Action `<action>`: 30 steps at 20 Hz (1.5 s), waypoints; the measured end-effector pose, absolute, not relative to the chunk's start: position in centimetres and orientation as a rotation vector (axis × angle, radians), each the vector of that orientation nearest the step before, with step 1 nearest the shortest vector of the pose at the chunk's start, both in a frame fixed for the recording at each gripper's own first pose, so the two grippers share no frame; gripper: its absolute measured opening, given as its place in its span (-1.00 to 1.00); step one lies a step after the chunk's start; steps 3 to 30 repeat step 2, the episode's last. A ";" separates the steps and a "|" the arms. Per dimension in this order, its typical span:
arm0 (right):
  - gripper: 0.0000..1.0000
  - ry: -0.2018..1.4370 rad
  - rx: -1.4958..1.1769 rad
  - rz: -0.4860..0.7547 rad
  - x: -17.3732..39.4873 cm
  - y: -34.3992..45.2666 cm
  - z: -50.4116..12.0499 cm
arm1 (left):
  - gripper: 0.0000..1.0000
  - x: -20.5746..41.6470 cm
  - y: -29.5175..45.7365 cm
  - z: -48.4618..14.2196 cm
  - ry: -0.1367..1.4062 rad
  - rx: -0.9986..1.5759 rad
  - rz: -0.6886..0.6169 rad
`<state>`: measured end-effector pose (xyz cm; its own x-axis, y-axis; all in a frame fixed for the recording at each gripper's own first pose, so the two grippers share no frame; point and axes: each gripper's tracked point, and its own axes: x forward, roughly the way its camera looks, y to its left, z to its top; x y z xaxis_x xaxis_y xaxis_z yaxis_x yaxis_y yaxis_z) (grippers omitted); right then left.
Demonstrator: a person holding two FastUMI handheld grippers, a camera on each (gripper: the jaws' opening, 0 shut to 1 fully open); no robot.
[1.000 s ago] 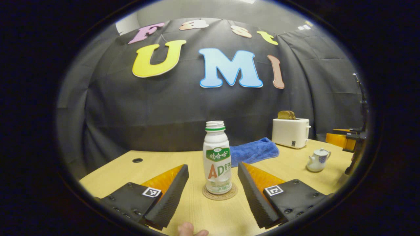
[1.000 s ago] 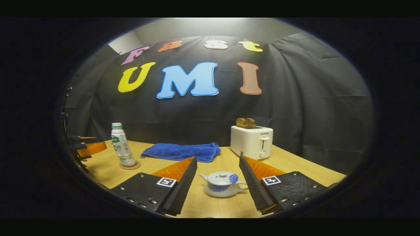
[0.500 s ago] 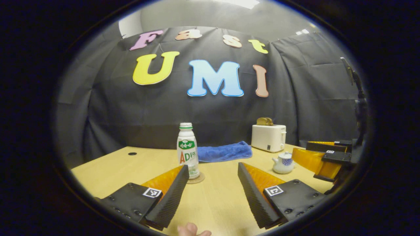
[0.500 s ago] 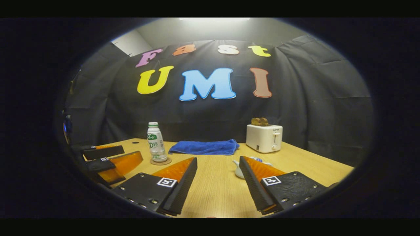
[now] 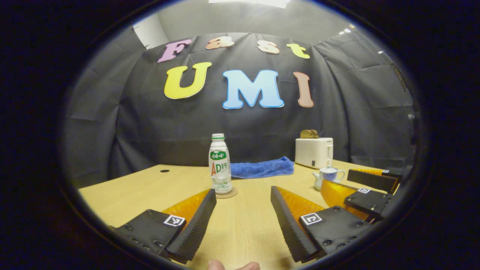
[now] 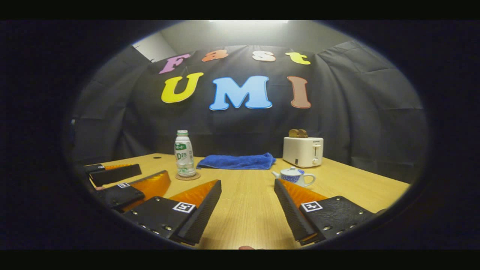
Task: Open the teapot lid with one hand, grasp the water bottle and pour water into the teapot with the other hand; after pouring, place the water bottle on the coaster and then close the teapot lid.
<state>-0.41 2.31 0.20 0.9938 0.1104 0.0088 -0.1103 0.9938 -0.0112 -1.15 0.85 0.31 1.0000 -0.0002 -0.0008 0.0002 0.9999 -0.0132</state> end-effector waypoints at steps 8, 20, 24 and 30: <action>0.81 -0.002 -0.008 0.100 0.0 1.9 0.0 | 1.00 -1.2 1.1 0.2 0.003 -0.007 0.018; 0.81 -0.002 -0.008 0.100 0.0 1.9 0.0 | 1.00 -1.2 1.1 0.2 0.003 -0.007 0.018; 0.81 -0.002 -0.008 0.100 0.0 1.9 0.0 | 1.00 -1.2 1.1 0.2 0.003 -0.007 0.018; 0.81 -0.002 -0.008 0.100 0.0 1.9 0.0 | 1.00 -1.2 1.1 0.2 0.003 -0.007 0.018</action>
